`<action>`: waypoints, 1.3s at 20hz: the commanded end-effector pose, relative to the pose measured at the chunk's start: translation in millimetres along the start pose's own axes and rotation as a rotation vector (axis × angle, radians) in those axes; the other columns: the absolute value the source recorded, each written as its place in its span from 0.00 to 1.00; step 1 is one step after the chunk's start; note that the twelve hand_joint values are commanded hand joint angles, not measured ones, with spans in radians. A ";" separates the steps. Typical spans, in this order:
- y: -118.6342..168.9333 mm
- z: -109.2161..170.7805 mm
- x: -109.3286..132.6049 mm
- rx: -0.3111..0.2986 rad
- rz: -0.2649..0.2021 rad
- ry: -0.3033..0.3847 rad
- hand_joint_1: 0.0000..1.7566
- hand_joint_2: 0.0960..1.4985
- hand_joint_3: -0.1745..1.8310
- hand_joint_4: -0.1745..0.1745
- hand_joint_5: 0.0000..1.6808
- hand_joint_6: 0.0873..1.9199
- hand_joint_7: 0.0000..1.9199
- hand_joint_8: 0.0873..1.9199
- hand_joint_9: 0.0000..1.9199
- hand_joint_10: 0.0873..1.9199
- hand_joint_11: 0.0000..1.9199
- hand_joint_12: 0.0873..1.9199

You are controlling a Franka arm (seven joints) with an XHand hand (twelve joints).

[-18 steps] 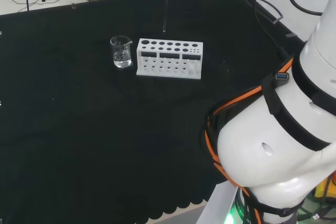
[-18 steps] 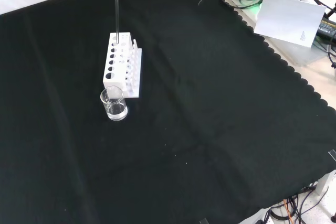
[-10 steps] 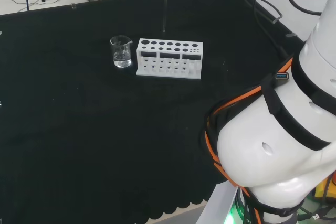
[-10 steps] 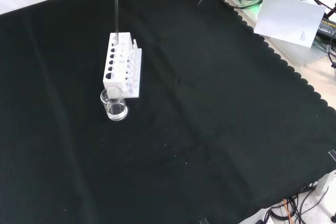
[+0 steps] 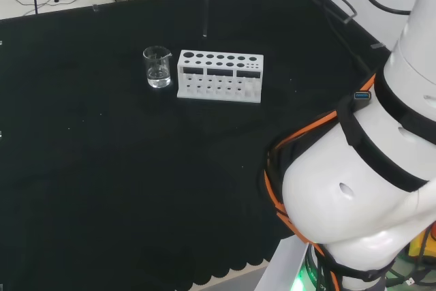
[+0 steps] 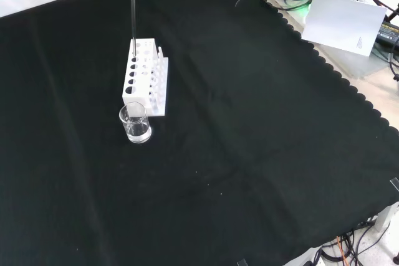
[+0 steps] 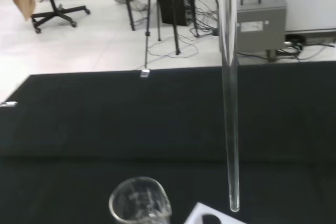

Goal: Stir in the beaker to the left of the white test tube rack with the glass rod.

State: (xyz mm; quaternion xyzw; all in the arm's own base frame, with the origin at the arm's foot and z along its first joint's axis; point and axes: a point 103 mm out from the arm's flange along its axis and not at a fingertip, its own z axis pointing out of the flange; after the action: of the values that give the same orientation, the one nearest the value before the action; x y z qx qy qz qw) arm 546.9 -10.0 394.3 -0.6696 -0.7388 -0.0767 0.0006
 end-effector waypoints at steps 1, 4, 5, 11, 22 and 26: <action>28.2 2.0 36.0 -0.006 -0.102 0.033 0.75 0.72 0.00 0.00 0.78 0.02 0.63 0.47 0.90 0.32 0.69 0.40; 41.9 6.7 48.9 -0.003 -0.152 0.037 0.75 0.72 0.00 0.00 0.79 0.02 0.63 0.47 0.90 0.32 0.69 0.40; 46.6 8.9 51.9 0.002 -0.164 0.039 0.75 0.72 0.00 0.00 0.79 0.02 0.63 0.47 0.90 0.32 0.69 0.40; 67.2 29.9 63.1 0.043 -0.218 0.047 0.75 0.72 0.00 0.00 0.79 0.02 0.63 0.47 0.90 0.32 0.69 0.40; 93.4 60.1 69.6 0.085 -0.266 0.076 0.75 0.72 0.00 0.00 0.79 0.02 0.63 0.47 0.90 0.32 0.69 0.40; 94.7 70.6 68.6 0.101 -0.271 0.080 0.75 0.72 0.00 0.00 0.79 0.01 0.63 0.47 0.90 0.32 0.69 0.40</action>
State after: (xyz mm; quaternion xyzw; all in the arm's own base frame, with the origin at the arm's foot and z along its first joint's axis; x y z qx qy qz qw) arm 639.1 70.9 352.3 -0.5673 -0.8195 -0.0690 0.0430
